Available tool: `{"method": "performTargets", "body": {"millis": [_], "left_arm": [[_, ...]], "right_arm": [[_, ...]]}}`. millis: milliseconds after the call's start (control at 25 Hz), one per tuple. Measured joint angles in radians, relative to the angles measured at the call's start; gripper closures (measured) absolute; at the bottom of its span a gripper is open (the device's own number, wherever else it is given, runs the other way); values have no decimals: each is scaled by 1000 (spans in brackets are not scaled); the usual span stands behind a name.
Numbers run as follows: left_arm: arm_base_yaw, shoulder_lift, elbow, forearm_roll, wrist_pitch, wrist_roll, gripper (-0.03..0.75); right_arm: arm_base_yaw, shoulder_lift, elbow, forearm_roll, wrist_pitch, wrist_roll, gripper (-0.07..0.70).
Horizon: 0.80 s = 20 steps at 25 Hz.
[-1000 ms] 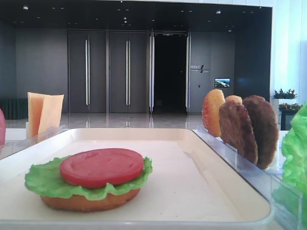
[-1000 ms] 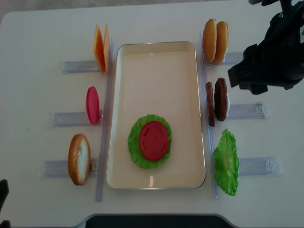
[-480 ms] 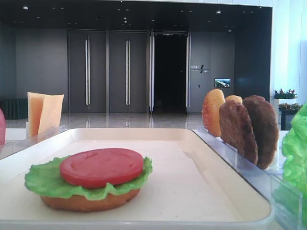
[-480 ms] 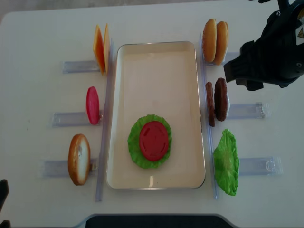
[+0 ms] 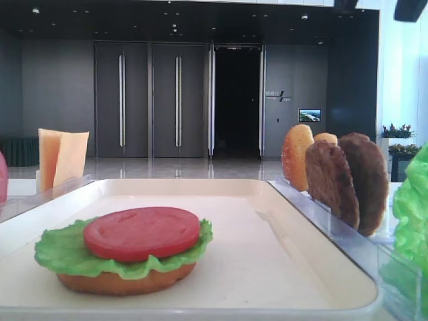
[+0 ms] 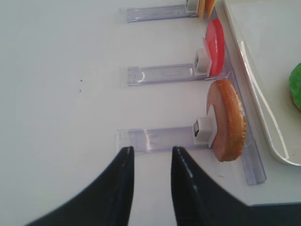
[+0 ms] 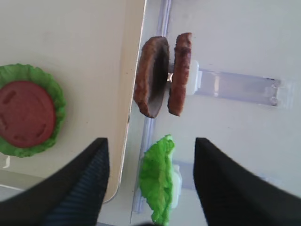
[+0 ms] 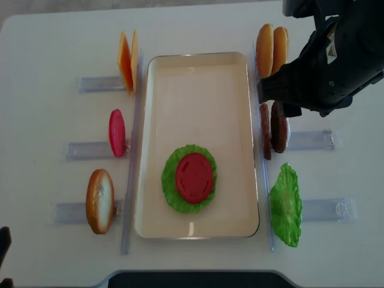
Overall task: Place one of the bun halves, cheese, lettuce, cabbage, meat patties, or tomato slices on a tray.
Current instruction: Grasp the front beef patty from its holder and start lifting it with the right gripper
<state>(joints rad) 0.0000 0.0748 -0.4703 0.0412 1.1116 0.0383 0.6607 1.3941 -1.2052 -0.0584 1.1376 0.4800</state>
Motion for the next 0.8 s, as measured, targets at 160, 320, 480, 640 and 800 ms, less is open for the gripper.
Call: {"method": "performTargets", "body": {"millis": [160, 320, 480, 640, 800], "left_arm": [[0, 0, 0, 0, 0, 0, 504], [0, 0, 0, 0, 0, 0, 504], [0, 0, 0, 0, 0, 0, 504], [0, 0, 0, 0, 0, 0, 504], [0, 0, 0, 0, 0, 0, 504]], "right_arm": [[0, 50, 0, 20, -36, 2, 220], [0, 94, 0, 38, -71, 2, 220], [0, 128, 0, 58, -108, 2, 220], [-1, 152, -9, 58, -127, 2, 220], [-6, 163, -20, 58, -151, -5, 220]]}}
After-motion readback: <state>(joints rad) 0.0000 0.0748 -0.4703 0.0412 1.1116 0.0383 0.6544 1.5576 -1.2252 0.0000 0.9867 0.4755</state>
